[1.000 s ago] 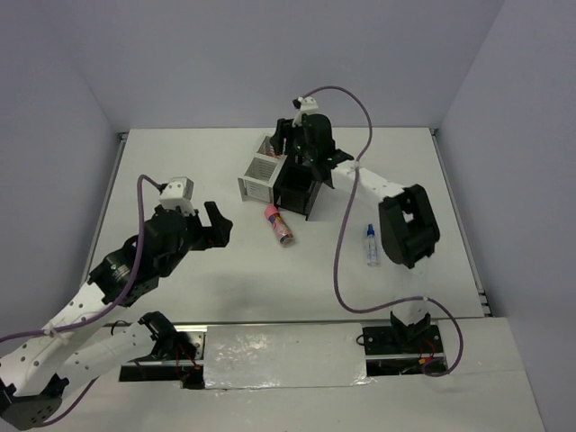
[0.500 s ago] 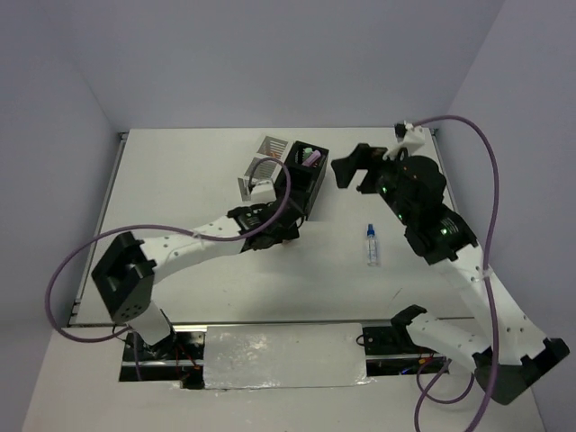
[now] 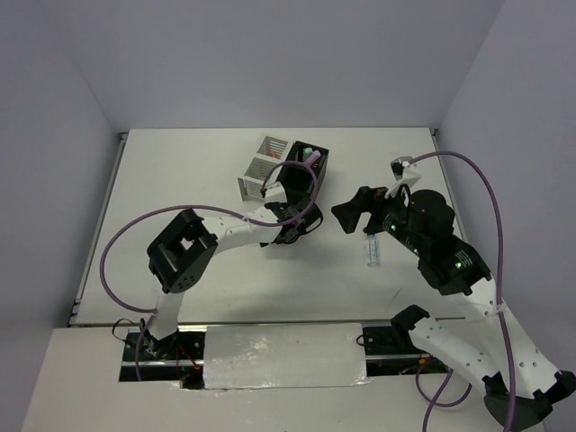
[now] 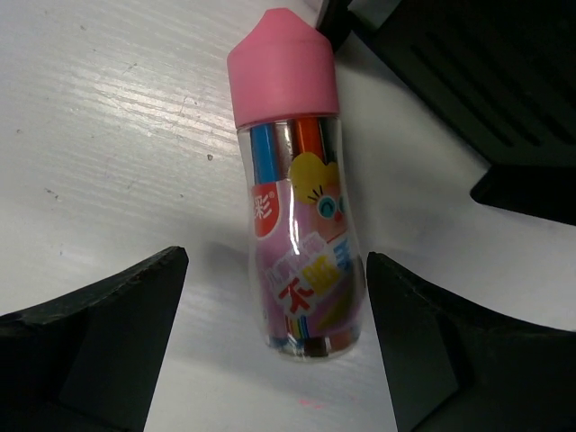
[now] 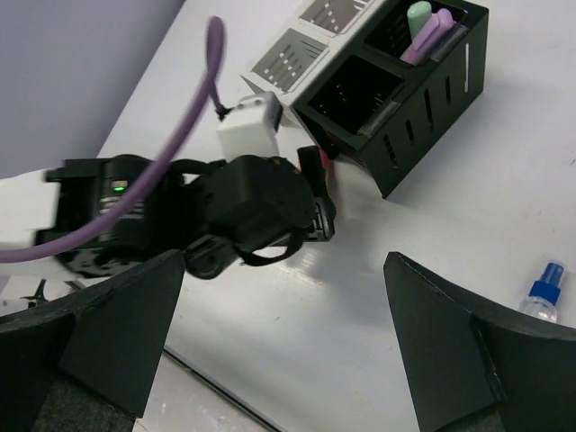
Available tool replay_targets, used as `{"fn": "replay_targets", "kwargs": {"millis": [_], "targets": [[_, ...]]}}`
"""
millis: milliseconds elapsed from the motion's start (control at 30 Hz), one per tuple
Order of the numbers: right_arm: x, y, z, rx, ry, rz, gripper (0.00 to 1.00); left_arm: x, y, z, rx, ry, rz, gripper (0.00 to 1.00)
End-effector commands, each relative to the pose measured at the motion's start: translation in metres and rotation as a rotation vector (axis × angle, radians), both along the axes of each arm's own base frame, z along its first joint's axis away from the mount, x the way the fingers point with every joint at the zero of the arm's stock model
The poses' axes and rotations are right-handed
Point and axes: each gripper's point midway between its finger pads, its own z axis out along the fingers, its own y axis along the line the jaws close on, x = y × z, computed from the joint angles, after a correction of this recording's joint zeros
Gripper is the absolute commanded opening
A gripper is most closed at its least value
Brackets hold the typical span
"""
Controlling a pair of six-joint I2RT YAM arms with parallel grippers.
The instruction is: Sort the stationery into containers
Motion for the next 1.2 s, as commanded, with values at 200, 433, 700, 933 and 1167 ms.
{"fn": "replay_targets", "kwargs": {"millis": [200,433,700,933,1167], "targets": [[-0.009,0.008,0.018,0.039,-0.044,0.054,1.00,0.003,0.019,-0.040,-0.001,0.015,0.034,0.80],[-0.011,0.016,0.023,0.078,-0.052,0.085,1.00,-0.030,0.032,-0.035,-0.056,-0.004,-0.008,0.00],[-0.002,0.071,0.011,0.247,0.013,0.244,1.00,-0.118,0.033,0.064,-0.210,-0.371,-0.339,0.00],[-0.014,0.170,-0.013,0.163,0.175,0.275,1.00,-0.169,0.048,0.126,-0.549,-0.772,-0.726,0.00],[-0.037,0.227,-0.020,0.117,0.227,0.285,1.00,-0.183,0.081,0.176,-0.586,-0.947,-0.778,0.00]]}}
